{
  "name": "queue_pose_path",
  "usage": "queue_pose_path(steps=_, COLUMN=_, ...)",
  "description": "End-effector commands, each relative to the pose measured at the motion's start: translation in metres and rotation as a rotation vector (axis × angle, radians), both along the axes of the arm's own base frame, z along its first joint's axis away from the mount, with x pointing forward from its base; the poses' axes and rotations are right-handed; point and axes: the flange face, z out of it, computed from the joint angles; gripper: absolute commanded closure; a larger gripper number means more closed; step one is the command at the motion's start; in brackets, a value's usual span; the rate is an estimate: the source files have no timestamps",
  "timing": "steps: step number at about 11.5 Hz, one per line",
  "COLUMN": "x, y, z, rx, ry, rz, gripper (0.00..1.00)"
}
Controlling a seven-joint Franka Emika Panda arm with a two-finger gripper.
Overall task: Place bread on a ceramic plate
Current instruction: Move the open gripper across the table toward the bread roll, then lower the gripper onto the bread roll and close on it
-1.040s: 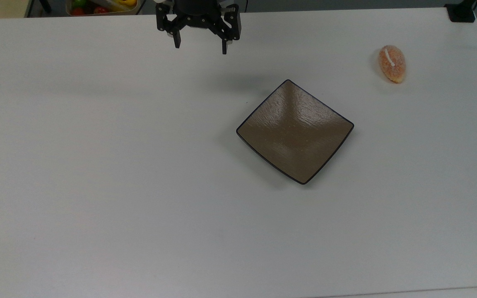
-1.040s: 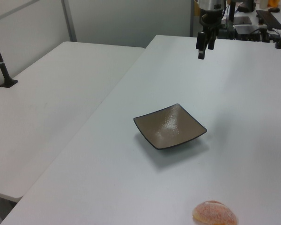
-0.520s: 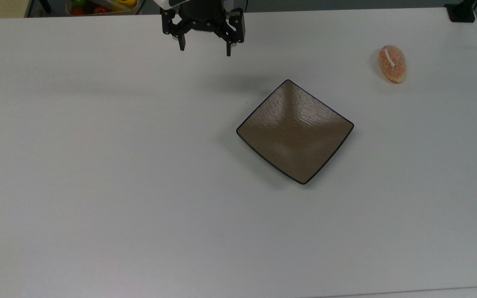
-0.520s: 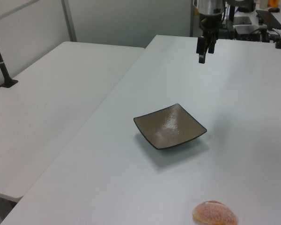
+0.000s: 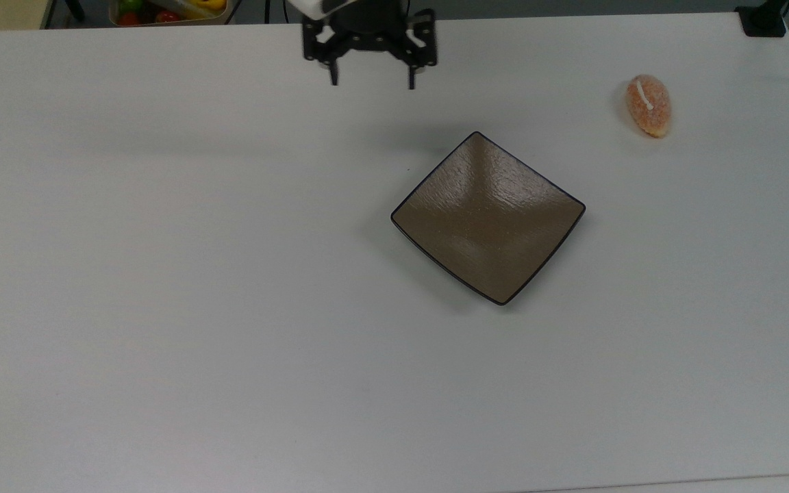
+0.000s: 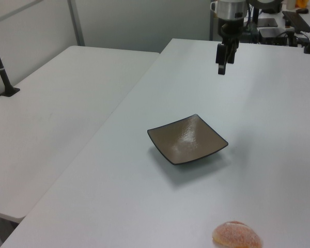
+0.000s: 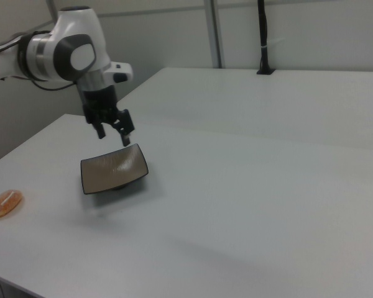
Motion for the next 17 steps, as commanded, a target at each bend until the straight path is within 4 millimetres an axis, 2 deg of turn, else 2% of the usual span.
queue_pose_path(steps=1, x=-0.017, y=0.069, z=-0.010, rx=0.045, ry=0.015, rz=0.113, gripper=0.00)
queue_pose_path(steps=2, x=-0.025, y=0.095, z=-0.015, rx=0.080, ry=0.036, rz=0.139, gripper=0.00)
queue_pose_path(steps=3, x=-0.039, y=0.139, z=-0.029, rx=0.096, ry=0.073, rz=0.173, gripper=0.00)
queue_pose_path(steps=4, x=-0.049, y=0.171, z=-0.042, rx=0.101, ry=0.094, rz=0.186, gripper=0.00)
queue_pose_path(steps=6, x=-0.070, y=0.232, z=-0.074, rx=0.112, ry=0.114, rz=0.199, gripper=0.00)
queue_pose_path(steps=8, x=-0.099, y=0.284, z=-0.097, rx=0.123, ry=0.137, rz=0.249, gripper=0.00)
queue_pose_path(steps=12, x=-0.144, y=0.358, z=-0.131, rx=0.133, ry=0.105, rz=0.306, gripper=0.00)
queue_pose_path(steps=14, x=-0.157, y=0.380, z=-0.163, rx=0.084, ry=0.090, rz=0.307, gripper=0.00)
queue_pose_path(steps=15, x=-0.170, y=0.394, z=-0.176, rx=0.062, ry=0.083, rz=0.333, gripper=0.00)
queue_pose_path(steps=17, x=-0.173, y=0.399, z=-0.202, rx=0.038, ry=0.088, rz=0.336, gripper=0.00)
